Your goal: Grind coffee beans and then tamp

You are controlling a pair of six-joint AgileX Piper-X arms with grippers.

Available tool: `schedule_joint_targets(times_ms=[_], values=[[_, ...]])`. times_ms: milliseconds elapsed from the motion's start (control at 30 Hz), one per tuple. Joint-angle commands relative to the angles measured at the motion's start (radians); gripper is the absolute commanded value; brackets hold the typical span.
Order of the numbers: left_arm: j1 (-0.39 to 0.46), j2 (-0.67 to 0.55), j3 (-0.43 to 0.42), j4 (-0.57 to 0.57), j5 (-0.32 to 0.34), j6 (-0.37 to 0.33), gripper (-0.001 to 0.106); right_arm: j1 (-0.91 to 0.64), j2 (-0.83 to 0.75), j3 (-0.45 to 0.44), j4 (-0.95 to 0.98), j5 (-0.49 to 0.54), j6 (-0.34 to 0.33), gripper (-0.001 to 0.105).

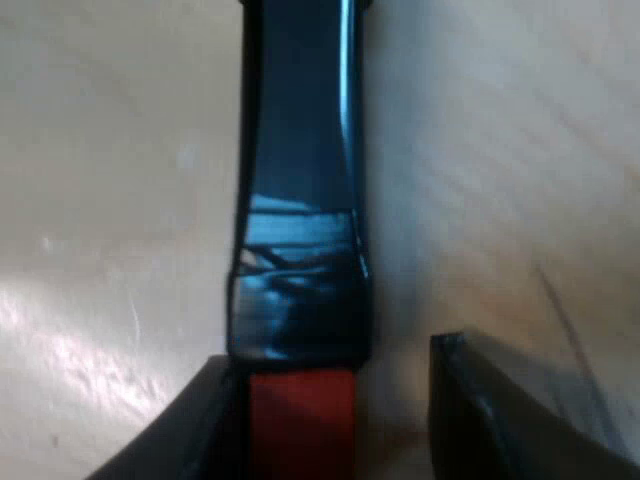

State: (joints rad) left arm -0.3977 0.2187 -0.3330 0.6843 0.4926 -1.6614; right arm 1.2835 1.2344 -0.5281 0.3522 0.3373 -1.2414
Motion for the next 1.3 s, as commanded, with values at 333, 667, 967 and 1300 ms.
schedule_joint_targets(times_ms=[333, 667, 967, 1300], values=[[-0.006, -0.006, -0.001, -0.002, -0.010, 0.005, 0.069, -0.004, -0.008, -0.139, 0.318, -0.028, 0.010, 0.060], [-0.006, -0.006, -0.001, -0.002, -0.010, 0.005, 0.069, -0.004, -0.019, -0.259, 0.456, -0.028, -0.019, 0.070], [-0.006, -0.006, -0.001, -0.002, -0.010, 0.005, 0.069, -0.004, -0.138, -0.307, 0.456, 0.016, -0.031, 0.070], [-0.006, -0.006, -0.001, -0.002, -0.010, 0.005, 0.069, -0.004, -0.298, -0.316, 0.438, 0.048, -0.112, 0.070]])
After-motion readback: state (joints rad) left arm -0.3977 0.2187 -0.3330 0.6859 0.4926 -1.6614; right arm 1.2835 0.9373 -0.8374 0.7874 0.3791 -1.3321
